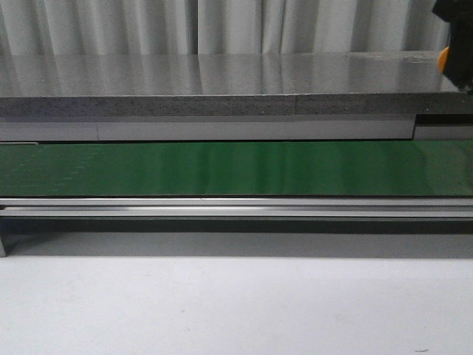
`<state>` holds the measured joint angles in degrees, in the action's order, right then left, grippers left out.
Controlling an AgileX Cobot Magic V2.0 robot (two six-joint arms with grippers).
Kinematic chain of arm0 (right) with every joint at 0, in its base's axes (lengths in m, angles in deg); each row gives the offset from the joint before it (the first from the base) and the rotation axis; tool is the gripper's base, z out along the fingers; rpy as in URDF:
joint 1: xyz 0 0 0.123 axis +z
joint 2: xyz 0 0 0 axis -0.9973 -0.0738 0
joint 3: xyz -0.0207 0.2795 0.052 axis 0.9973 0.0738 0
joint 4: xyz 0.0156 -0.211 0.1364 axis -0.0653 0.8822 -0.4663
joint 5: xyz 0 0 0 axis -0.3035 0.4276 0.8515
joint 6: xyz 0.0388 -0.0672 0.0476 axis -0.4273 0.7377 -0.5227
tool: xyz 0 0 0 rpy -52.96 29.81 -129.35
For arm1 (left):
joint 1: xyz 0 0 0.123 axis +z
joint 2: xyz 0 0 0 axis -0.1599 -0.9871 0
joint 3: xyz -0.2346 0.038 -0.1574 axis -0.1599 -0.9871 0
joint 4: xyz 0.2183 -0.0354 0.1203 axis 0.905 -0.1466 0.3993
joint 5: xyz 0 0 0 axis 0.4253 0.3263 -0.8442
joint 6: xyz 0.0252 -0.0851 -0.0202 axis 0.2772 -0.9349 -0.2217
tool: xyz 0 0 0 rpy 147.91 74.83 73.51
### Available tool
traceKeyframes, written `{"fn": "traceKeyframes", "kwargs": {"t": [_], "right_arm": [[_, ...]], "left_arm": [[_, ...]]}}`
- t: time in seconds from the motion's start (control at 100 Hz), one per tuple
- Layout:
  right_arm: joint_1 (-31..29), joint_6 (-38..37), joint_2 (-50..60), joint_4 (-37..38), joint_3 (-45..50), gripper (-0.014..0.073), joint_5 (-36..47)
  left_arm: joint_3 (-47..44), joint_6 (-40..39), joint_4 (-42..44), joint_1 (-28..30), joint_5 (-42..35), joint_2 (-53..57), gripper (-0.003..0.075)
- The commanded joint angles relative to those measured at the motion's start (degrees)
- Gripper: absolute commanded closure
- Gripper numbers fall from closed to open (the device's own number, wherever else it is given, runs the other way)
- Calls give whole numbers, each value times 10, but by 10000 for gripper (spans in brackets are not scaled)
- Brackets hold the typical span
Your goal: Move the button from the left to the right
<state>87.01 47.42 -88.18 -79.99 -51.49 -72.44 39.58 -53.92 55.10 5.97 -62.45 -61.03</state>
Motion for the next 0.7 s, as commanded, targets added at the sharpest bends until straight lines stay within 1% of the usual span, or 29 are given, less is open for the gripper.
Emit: {"fn": "traceKeyframes", "kwargs": {"t": [0.0, 0.23, 0.38, 0.54, 0.69], "right_arm": [[-40, 22, 28, 6, -24, 392, 13], [-152, 32, 1, 6, -24, 392, 51], [-215, 61, -21, 6, -24, 392, 55], [-265, 91, -53, 6, -24, 392, 56], [-296, 113, -85, 7, -24, 392, 59]], "left_arm": [[16, -1, -7, -5, -49, -5, 715], [16, -1, -7, -5, -49, -5, 715], [16, -1, -7, -5, -49, -5, 715], [16, -1, -7, -5, -49, -5, 715], [16, -1, -7, -5, -49, -5, 715]]}}
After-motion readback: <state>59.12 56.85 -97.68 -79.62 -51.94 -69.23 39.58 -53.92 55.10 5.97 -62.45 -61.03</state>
